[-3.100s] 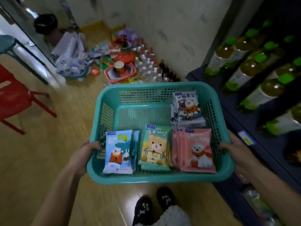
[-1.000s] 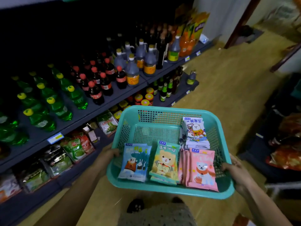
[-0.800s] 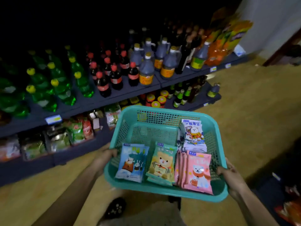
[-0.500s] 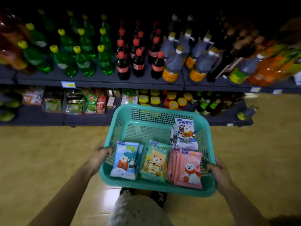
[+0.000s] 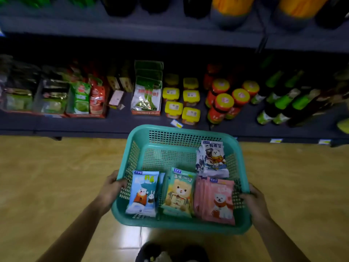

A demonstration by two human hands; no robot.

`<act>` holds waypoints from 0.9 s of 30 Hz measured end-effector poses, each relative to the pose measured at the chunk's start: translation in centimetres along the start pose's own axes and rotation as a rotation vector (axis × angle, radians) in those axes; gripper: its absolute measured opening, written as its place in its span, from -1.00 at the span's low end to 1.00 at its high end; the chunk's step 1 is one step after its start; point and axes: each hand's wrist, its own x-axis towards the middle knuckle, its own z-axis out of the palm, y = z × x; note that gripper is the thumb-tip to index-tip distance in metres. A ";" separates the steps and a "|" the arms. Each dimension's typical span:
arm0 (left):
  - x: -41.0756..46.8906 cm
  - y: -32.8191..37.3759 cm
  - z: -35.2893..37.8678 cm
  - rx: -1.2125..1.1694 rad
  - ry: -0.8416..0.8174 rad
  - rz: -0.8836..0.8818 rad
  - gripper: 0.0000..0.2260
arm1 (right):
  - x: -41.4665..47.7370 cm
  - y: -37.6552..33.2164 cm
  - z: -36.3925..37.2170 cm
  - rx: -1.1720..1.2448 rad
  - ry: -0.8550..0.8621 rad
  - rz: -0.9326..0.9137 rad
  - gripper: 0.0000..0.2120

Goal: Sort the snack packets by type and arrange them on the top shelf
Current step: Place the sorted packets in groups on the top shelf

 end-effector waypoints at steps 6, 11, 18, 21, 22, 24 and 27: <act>14.3 -10.7 6.3 0.004 -0.032 0.038 -0.74 | 14.6 9.5 4.5 0.003 -0.003 -0.060 -0.61; 21.9 -17.6 9.9 -0.031 -0.020 0.054 -0.69 | 23.0 15.8 7.1 0.030 0.050 -0.062 -0.65; 25.4 -21.1 10.9 -0.039 -0.038 0.033 -0.69 | 25.6 18.3 7.7 -0.035 0.003 0.012 -0.71; 25.4 -21.3 10.9 -0.030 -0.056 0.065 -0.69 | 23.7 17.5 8.6 -0.357 0.206 -0.285 -0.73; 25.3 -21.4 11.0 -0.027 -0.046 0.098 -0.69 | 22.4 17.1 9.8 -0.425 0.256 -0.467 -0.72; 25.0 -21.6 11.5 -0.017 -0.003 0.196 -0.67 | 19.2 16.4 13.7 -0.452 0.044 -0.718 -0.77; 24.6 -21.7 11.5 -0.034 0.064 0.309 -0.66 | 17.1 16.6 21.1 -0.644 -0.410 -0.839 -0.69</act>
